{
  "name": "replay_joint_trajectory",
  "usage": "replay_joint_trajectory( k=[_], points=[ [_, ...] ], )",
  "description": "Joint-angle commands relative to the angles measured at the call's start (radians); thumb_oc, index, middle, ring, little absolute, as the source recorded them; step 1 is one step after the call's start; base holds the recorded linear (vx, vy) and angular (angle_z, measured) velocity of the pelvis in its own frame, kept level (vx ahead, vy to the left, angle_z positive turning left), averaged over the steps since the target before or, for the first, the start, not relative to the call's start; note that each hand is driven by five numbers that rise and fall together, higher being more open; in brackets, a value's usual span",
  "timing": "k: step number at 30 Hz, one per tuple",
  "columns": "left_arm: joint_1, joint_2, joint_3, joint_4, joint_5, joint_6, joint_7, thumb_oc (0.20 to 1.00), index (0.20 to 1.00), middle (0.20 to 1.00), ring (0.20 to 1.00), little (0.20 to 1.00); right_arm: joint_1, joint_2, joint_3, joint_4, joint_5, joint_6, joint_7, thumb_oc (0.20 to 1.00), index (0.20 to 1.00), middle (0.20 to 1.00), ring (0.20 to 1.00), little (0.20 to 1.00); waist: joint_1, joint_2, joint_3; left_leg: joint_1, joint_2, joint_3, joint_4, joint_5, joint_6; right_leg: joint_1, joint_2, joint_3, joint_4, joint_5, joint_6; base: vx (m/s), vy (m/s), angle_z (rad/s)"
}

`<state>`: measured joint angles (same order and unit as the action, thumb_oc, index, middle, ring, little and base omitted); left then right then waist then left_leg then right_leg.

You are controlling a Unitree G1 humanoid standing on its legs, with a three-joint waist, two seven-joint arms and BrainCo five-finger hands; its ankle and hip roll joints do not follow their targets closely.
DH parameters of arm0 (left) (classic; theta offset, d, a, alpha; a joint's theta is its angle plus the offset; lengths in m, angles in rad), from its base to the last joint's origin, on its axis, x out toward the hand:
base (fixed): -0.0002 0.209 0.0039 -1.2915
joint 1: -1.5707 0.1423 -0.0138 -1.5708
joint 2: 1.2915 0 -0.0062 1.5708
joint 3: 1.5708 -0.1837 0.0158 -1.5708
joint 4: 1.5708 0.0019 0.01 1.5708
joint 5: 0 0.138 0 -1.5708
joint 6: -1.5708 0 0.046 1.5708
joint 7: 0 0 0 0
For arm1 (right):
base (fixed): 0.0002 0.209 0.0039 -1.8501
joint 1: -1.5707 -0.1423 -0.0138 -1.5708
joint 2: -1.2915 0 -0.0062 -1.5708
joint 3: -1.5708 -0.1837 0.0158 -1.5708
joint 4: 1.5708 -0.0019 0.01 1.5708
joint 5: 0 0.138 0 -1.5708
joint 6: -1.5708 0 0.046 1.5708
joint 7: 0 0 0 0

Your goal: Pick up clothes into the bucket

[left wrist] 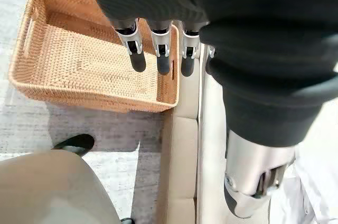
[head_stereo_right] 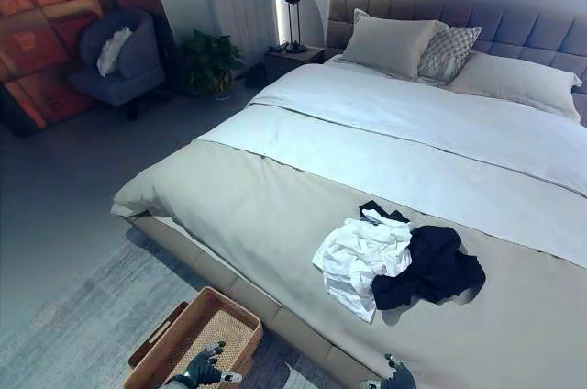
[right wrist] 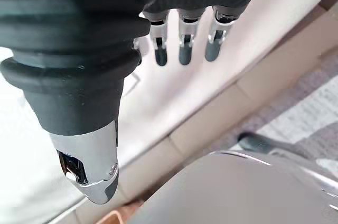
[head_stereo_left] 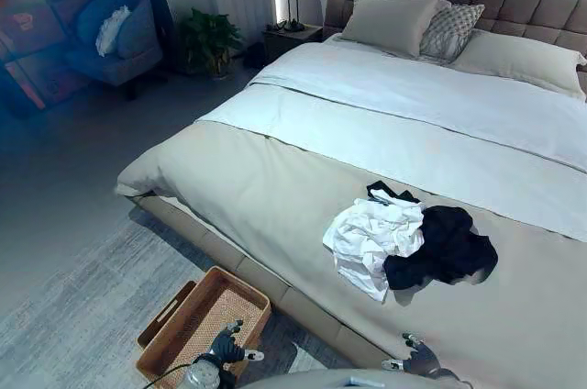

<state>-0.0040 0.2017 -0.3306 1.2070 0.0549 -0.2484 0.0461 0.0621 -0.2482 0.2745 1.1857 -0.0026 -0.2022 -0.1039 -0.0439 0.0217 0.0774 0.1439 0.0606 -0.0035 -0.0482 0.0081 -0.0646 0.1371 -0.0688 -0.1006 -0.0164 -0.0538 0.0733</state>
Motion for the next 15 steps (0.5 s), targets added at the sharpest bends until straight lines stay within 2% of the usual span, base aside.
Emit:
replay_joint_trajectory(
  k=[1,6,15],
  points=[
    [-0.029,-0.049,-0.006,0.049,-0.009,-0.010,-0.011,1.000,1.000,1.000,1.000,1.000,-0.082,0.015,0.028,0.026,-0.015,-0.010,-0.010,1.000,1.000,1.000,1.000,1.000,-0.025,-0.057,0.016,-0.042,-0.056,-0.009,0.071,-0.059,0.014,-0.006,-0.047,-0.017,0.000,0.039,0.045,-0.01,-0.002,0.21],
    [-0.029,-0.050,-0.002,0.049,-0.014,-0.010,-0.010,1.000,1.000,1.000,1.000,1.000,-0.083,0.015,0.029,0.031,-0.021,-0.010,-0.013,1.000,1.000,1.000,1.000,1.000,-0.023,-0.055,0.016,-0.043,-0.058,-0.010,0.070,-0.058,0.015,-0.007,-0.047,-0.020,0.001,0.038,0.046,0.00,0.000,0.00],
    [-0.028,-0.044,0.000,0.041,0.003,-0.013,0.012,1.000,1.000,1.000,1.000,1.000,-0.114,-0.020,0.061,-0.086,-0.076,-0.029,-0.050,1.000,1.000,1.000,1.000,1.000,-0.017,-0.053,0.037,-0.062,-0.060,-0.022,0.073,-0.053,0.016,-0.028,-0.050,-0.029,0.026,0.030,0.045,0.00,0.000,0.00]
  ],
)
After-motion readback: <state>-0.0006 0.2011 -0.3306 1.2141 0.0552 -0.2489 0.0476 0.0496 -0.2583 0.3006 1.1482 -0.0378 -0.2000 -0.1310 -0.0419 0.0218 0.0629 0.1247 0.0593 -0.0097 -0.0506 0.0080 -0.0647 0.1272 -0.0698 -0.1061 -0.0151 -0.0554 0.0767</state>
